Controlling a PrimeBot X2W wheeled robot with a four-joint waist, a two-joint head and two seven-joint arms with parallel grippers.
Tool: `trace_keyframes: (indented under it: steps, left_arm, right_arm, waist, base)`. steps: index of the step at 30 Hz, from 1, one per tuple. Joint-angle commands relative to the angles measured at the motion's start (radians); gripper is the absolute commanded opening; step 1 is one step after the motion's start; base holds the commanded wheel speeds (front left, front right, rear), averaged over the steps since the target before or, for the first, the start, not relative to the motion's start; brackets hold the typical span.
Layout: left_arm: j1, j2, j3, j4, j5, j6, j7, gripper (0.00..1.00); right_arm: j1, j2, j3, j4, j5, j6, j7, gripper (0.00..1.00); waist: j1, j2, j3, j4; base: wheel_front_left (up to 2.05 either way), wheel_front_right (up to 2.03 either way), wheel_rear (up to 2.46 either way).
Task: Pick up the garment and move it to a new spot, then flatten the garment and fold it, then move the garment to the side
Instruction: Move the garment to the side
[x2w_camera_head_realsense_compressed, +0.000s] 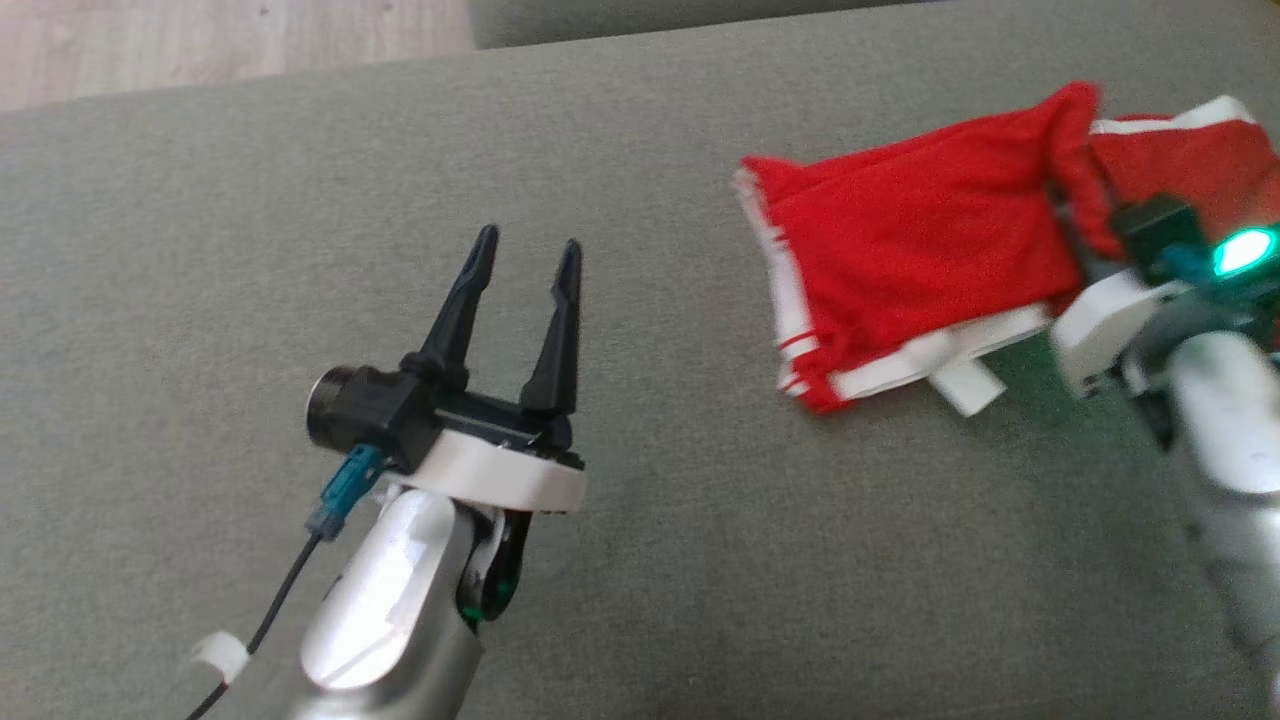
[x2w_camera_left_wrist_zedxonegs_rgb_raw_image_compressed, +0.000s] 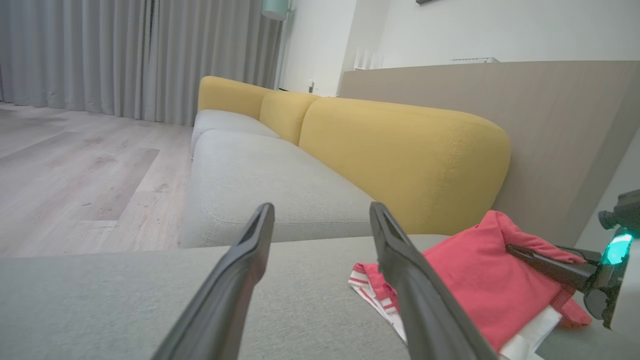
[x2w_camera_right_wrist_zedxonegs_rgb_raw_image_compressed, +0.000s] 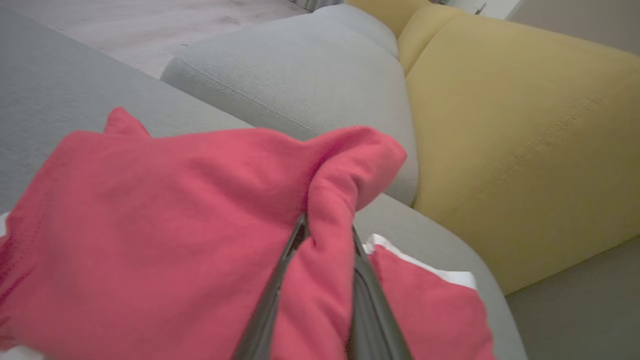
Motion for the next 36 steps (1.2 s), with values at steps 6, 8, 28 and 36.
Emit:
trace_keyframes:
  steps: [6, 8, 28, 36]
  left_arm:
    - [-0.074, 0.009, -0.02, -0.061, -0.008, 0.025, -0.008, 1.0]
    - [-0.081, 0.009, -0.024, -0.065, -0.005, 0.026, -0.008, 1.0]
    - [-0.115, 0.009, -0.013, -0.059, 0.005, 0.006, -0.008, 1.0]
    - [-0.12, 0.009, 0.007, -0.047, 0.015, -0.002, -0.008, 1.0]
  right_arm:
    - [-0.054, -0.177, 0.047, -0.098, 0.095, -0.001, 0.067, 0.0]
    - [-0.059, -0.225, 0.04, -0.106, 0.121, -0.001, 0.083, 0.0]
    - [-0.065, -0.384, -0.184, -0.005, 0.102, -0.001, 0.172, 0.0]
    - [-0.072, -0.352, -0.26, 0.01, 0.067, -0.001, 0.146, 1.0]
  waist:
    - [0.0, 0.0, 0.044, -0.031]
    - [0.0, 0.0, 0.058, -0.031]
    - [0.0, 0.0, 0.155, 0.006]
    - [0.0, 0.0, 0.153, -0.002]
  base:
    - [0.0, 0.0, 0.0]
    - [0.0, 0.0, 0.0]
    - [0.0, 0.0, 0.0]
    - [0.0, 0.0, 0.0]
